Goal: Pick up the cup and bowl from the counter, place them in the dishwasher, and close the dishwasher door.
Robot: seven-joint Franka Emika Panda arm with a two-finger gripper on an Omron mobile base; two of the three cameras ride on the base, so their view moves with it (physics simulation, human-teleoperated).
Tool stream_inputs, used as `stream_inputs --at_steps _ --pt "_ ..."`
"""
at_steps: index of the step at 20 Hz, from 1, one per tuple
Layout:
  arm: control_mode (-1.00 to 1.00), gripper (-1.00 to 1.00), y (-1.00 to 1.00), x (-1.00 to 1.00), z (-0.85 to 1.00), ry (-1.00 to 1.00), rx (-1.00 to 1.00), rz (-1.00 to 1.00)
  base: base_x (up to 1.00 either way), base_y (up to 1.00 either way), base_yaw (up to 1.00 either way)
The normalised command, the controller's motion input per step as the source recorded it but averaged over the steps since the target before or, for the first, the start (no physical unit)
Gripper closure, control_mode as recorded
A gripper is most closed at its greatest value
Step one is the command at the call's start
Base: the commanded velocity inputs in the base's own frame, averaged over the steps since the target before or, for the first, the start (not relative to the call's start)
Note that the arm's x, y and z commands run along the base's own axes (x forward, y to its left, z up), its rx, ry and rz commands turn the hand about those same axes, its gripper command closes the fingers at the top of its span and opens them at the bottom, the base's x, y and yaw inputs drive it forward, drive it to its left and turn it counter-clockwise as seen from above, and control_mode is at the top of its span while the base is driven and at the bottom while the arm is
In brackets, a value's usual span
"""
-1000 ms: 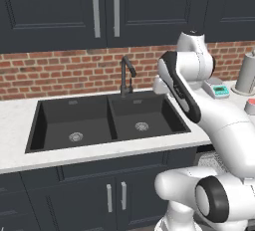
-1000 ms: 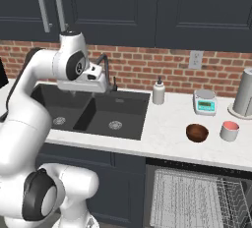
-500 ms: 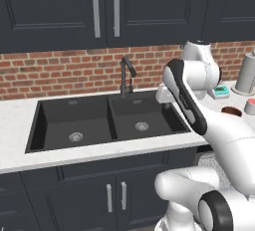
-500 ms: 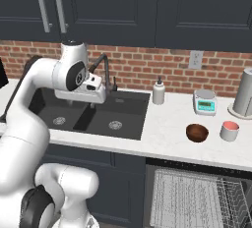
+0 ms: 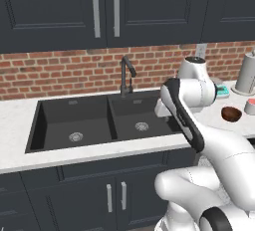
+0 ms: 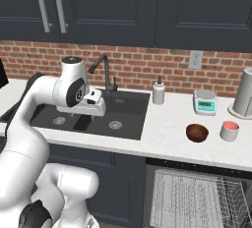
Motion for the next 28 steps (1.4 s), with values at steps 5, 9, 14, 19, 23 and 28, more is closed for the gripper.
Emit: stream_inputs --at_steps 5,9,14,19,23,28 --pt "1.0 -1.0 0.03 0.0 -0.03 0.0 0.0 0.0 0.0 0.25 -0.15" --pt "1.0 -1.0 0.0 0.0 0.0 0.0 0.0 0.0 0.0 0.53 -0.44" --pt "1.0 -1.0 0.0 0.0 0.0 0.0 0.0 0.0 0.0 0.89 -0.55" --pt "1.0 -1.0 0.0 0.0 0.0 0.0 0.0 0.0 0.1 0.67 -0.51" --pt "1.0 -1.0 0.0 0.0 0.0 0.0 0.0 0.0 0.15 0.03 -0.41" --pt "1.0 -1.0 0.0 0.0 0.0 0.0 0.0 0.0 0.18 -0.24 -0.34"
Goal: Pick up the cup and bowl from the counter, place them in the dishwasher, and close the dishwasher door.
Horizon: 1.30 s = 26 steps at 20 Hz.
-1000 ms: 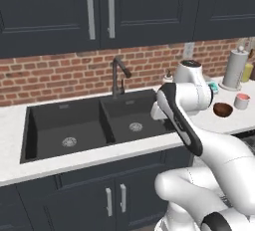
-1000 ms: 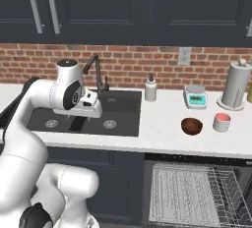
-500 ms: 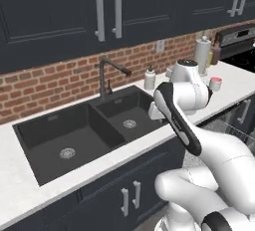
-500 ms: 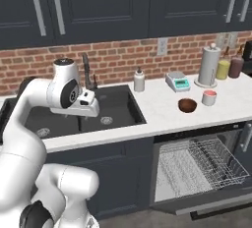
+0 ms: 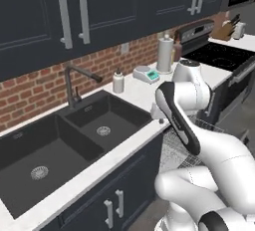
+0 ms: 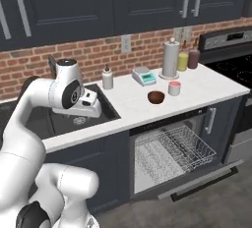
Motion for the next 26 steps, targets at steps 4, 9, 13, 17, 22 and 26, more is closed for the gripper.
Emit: stream_inputs --at_steps 4,9,13,17,22,26 --pt "1.0 -1.0 0.0 0.0 0.0 0.0 0.0 0.0 0.3 -0.07 -0.42" --pt "1.0 -1.0 0.0 0.0 0.0 0.0 0.0 0.0 0.41 -0.37 -0.38" --pt "1.0 -1.0 0.0 0.0 0.0 0.0 0.0 0.0 0.38 -0.19 -0.37" --pt "1.0 -1.0 0.0 0.0 0.0 0.0 0.0 0.0 0.46 0.22 -0.29" --pt "1.0 -1.0 0.0 0.0 0.0 0.0 0.0 0.0 0.57 0.18 -0.19" --pt "1.0 -1.0 0.0 0.0 0.0 0.0 0.0 0.0 0.54 0.0 -0.12"
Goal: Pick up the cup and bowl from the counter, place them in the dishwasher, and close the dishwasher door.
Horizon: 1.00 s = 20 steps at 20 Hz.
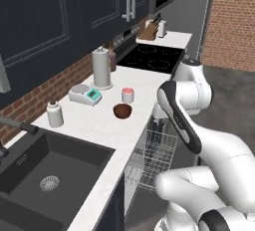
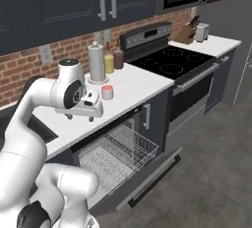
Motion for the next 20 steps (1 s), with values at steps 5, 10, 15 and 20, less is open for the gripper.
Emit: stream_inputs --at_steps 5,10,15,20 --pt "1.0 -1.0 0.0 0.0 0.0 0.0 0.0 0.0 0.37 -0.05 -0.07" --pt "1.0 -1.0 0.0 0.0 0.0 0.0 0.0 0.0 0.23 0.08 -0.13" --pt "1.0 -1.0 0.0 0.0 0.0 0.0 0.0 0.0 0.29 0.04 -0.23" --pt "1.0 -1.0 0.0 0.0 0.0 0.0 0.0 0.0 0.37 0.13 -0.22"
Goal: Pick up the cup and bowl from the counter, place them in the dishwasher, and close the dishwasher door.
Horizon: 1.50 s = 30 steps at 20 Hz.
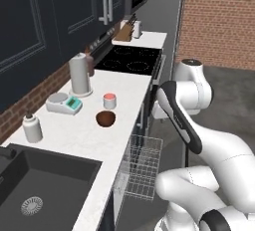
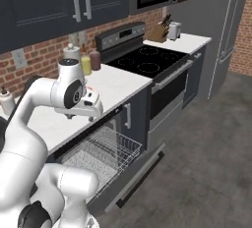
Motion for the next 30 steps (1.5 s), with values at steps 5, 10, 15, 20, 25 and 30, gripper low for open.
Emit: stream_inputs --at_steps 5,10,15,20,25,30 --pt "1.0 -1.0 0.0 0.0 0.0 0.0 0.0 0.0 0.42 0.22 -0.15" --pt "1.0 -1.0 0.0 0.0 0.0 0.0 0.0 0.0 0.28 0.15 -0.07" --pt "1.0 -1.0 0.0 0.0 0.0 0.0 0.0 0.0 0.21 0.11 -0.01" --pt "-1.0 -1.0 0.14 0.11 -0.14 0.0 0.05 0.0 0.0 0.02 0.0" --pt "-1.0 -1.0 0.32 0.46 -0.32 -0.01 0.12 0.0 0.0 0.0 0.0" --pt "-1.0 -1.0 0.2 0.78 -0.23 0.0 0.09 0.0 0.0 0.0 0.0"
